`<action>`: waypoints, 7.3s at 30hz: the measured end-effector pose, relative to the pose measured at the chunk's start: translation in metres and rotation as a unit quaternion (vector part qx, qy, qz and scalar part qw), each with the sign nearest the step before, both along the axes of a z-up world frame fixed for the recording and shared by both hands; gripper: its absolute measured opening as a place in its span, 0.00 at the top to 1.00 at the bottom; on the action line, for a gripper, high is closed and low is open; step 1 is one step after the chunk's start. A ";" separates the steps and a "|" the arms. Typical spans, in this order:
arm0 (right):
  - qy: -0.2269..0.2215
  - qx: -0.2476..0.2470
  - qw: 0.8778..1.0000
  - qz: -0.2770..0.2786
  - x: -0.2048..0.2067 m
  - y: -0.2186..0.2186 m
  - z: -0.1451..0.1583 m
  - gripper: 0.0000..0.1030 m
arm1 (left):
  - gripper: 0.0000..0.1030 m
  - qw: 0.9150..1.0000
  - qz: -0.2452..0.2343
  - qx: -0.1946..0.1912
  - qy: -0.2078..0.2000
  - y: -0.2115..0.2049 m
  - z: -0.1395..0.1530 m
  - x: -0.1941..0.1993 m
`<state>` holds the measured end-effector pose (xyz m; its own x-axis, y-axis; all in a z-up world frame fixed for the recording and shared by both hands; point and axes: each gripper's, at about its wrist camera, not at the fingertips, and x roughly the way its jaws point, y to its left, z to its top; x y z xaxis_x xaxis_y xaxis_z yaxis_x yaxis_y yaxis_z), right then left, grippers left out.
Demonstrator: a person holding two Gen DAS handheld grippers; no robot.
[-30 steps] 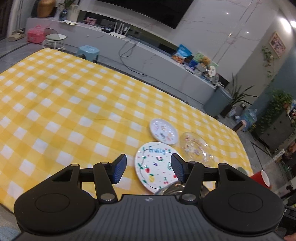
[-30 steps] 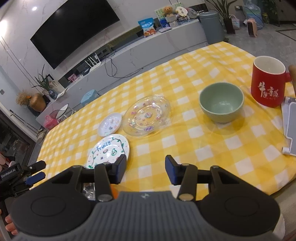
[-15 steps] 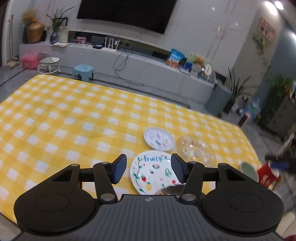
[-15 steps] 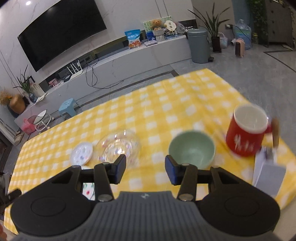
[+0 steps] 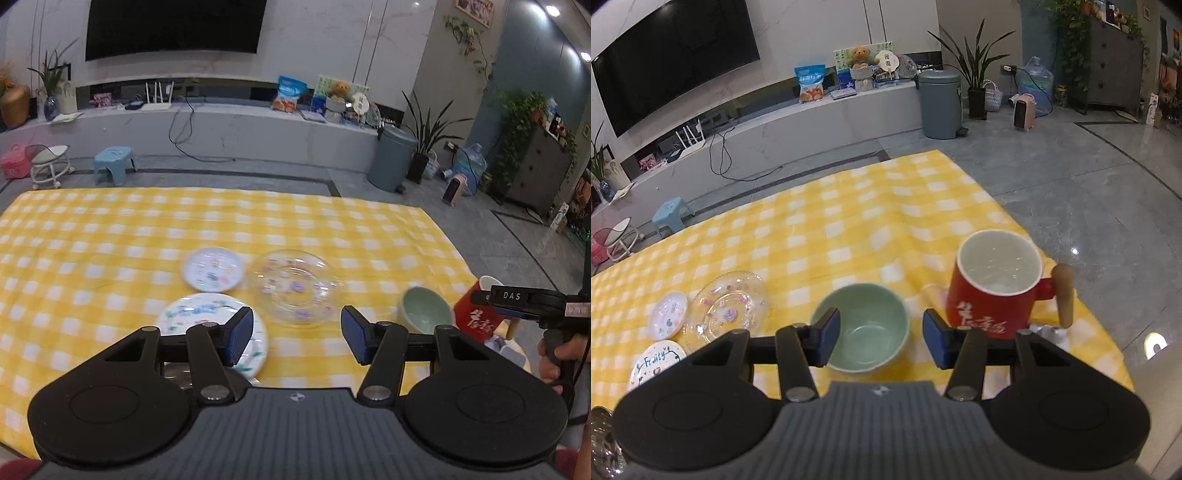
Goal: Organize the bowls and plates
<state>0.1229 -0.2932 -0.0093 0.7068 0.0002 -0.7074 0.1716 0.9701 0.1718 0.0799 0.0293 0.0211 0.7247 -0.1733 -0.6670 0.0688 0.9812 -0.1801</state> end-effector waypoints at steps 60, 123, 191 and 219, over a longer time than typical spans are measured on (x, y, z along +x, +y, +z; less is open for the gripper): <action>0.058 0.020 0.997 0.050 0.057 0.004 -0.061 0.73 | 0.91 0.968 -0.053 -0.053 0.240 -0.117 -0.131 0.145; 0.007 0.166 0.955 0.246 -0.024 0.120 0.023 0.94 | 0.86 0.992 0.068 -0.053 0.094 0.020 -0.011 -0.005; 0.067 0.046 0.940 0.331 -0.051 0.238 -0.039 0.93 | 0.40 0.982 0.061 0.178 0.021 0.057 -0.046 -0.047; 0.022 -0.019 0.950 0.311 -0.047 0.229 -0.038 0.69 | 0.34 0.983 0.069 0.119 0.120 0.090 -0.083 -0.032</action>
